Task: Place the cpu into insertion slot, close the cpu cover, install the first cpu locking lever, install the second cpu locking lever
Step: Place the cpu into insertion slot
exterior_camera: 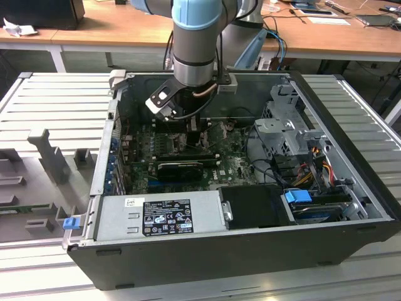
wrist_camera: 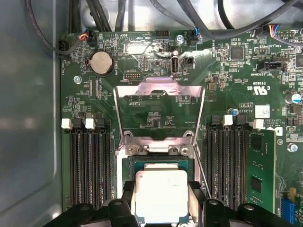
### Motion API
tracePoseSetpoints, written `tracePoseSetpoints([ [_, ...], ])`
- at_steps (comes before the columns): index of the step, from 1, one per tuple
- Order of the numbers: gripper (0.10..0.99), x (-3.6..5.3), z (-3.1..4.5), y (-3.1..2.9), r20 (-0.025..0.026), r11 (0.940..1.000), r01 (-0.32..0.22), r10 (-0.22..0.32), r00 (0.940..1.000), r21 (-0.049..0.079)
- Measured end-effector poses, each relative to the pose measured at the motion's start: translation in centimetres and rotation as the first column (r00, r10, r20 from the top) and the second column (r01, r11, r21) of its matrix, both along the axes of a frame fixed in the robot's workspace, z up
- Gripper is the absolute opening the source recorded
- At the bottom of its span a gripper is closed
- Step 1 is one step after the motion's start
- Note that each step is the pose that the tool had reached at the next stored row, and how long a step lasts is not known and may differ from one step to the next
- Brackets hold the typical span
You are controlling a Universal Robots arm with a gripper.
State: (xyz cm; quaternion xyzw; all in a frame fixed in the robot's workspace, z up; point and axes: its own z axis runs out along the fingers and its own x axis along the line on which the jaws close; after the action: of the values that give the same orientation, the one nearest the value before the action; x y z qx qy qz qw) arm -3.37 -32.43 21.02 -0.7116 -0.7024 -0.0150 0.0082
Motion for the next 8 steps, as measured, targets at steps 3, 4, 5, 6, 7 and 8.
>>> tracePoseSetpoints([
  [3, 0.529, -0.09, -0.1, 0.01, 0.0005, 1.0, 0.0, 0.0, 1.0, 0.0],
  [4, 0.529, -0.15, -0.16, 0.01, 0.0004, 1.0, 0.0, 0.0, 1.0, 0.0],
  [5, 0.529, -0.14, -0.22, 0.01, 0.0004, 1.0, 0.0, 0.0, 1.0, 0.0],
  [6, 0.529, -0.15, -0.28, 0.01, 0.0004, 1.0, 0.0, 0.0, 1.0, 0.0],
  [7, 0.529, -0.15, -0.31, 0.02, 0.0003, 1.0, 0.0, 0.0, 1.0, 0.0],
  [8, 0.529, -0.15, -0.35, 0.06, 0.0005, 1.0, 0.0, 0.0, 1.0, 0.0],
])
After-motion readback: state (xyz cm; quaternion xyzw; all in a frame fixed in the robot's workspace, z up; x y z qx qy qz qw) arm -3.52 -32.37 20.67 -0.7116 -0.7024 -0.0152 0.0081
